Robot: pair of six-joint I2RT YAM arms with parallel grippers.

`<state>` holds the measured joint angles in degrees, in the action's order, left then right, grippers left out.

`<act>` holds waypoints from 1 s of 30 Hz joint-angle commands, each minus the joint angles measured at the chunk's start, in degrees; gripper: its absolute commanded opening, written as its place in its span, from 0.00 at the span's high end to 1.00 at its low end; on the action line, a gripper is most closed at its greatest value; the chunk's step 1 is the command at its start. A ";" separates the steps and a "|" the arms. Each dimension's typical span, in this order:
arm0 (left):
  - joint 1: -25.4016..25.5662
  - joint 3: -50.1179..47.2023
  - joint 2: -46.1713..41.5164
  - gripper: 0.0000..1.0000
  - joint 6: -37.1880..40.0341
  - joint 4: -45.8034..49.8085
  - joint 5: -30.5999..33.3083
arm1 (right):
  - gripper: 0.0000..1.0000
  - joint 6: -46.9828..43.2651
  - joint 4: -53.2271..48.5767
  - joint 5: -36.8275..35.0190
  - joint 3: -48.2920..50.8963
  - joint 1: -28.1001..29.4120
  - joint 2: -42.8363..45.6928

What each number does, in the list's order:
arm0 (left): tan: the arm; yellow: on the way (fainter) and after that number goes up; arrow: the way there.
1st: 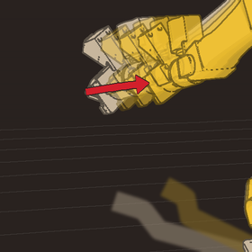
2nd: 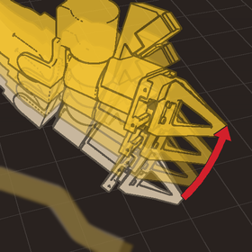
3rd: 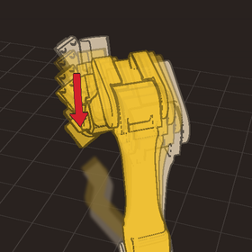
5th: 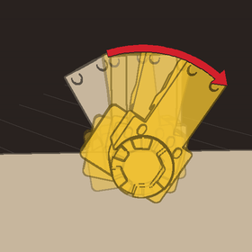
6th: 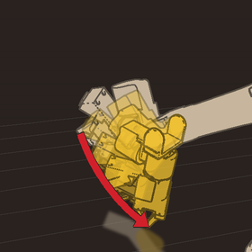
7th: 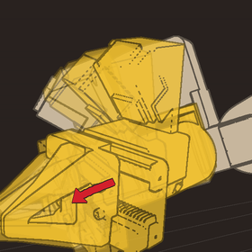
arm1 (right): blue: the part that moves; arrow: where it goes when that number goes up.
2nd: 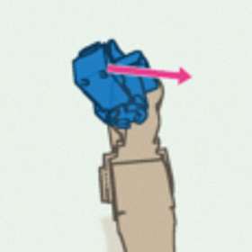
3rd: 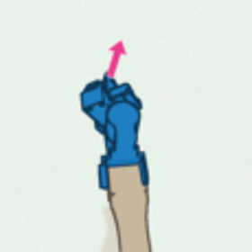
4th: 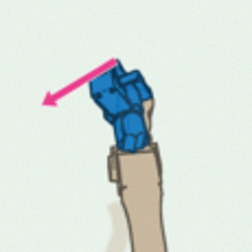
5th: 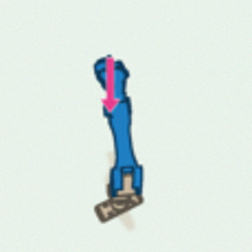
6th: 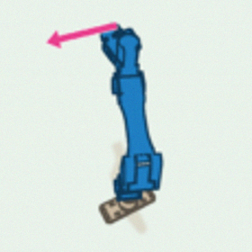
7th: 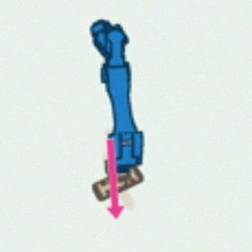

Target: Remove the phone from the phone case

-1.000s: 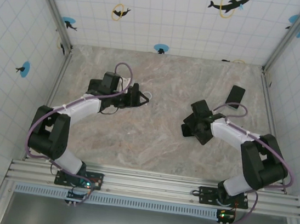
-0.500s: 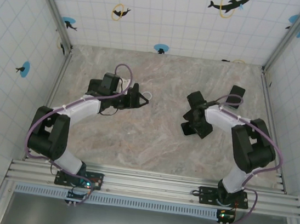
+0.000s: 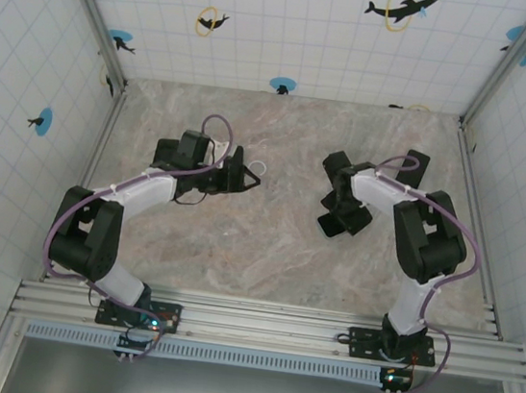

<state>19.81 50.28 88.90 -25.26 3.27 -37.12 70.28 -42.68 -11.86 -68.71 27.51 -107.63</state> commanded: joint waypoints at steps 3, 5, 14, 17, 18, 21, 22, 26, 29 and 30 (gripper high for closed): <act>-0.67 -0.40 -0.11 0.03 2.16 -0.63 -1.86 | 0.14 0.86 -5.19 0.89 0.46 -1.18 -1.40; -0.65 -0.27 -0.13 0.03 2.16 -0.55 -1.90 | 0.15 0.84 -5.46 0.93 0.83 -1.04 -1.51; -0.72 -0.30 -0.36 0.03 1.48 -0.63 -1.81 | 0.34 0.75 -3.26 3.41 3.89 -1.14 -0.13; -0.61 -0.11 -0.66 0.04 1.20 -0.58 -1.81 | 0.39 -0.94 -2.17 3.35 3.89 -1.02 1.03; -0.73 -0.05 -0.74 0.04 1.05 -0.62 -1.73 | 0.42 -1.50 -1.70 3.03 3.87 -1.14 1.71; -0.77 -0.01 -0.84 0.04 0.14 -1.13 -1.61 | 0.46 -4.93 0.80 2.82 3.71 -1.10 4.20; -0.60 -0.08 -0.92 0.04 -0.22 -1.53 -1.63 | 0.46 -7.02 2.07 2.48 3.59 -0.99 5.44; -0.74 -0.25 -1.34 0.06 -2.32 -3.87 -1.26 | 0.49 -15.01 6.55 2.42 3.54 -0.20 10.14; -0.64 -0.13 -1.37 0.08 -4.17 -5.63 -0.48 | 0.56 -23.06 12.35 3.56 5.87 1.24 14.94; -0.68 -0.37 -1.52 0.08 -5.12 -6.63 -0.32 | 0.57 -25.62 14.52 4.31 6.85 1.62 16.62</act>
<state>19.44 50.28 88.86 -27.73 0.19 -37.91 53.98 -34.89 -8.45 -63.22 27.81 -96.68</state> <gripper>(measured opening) 0.919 0.772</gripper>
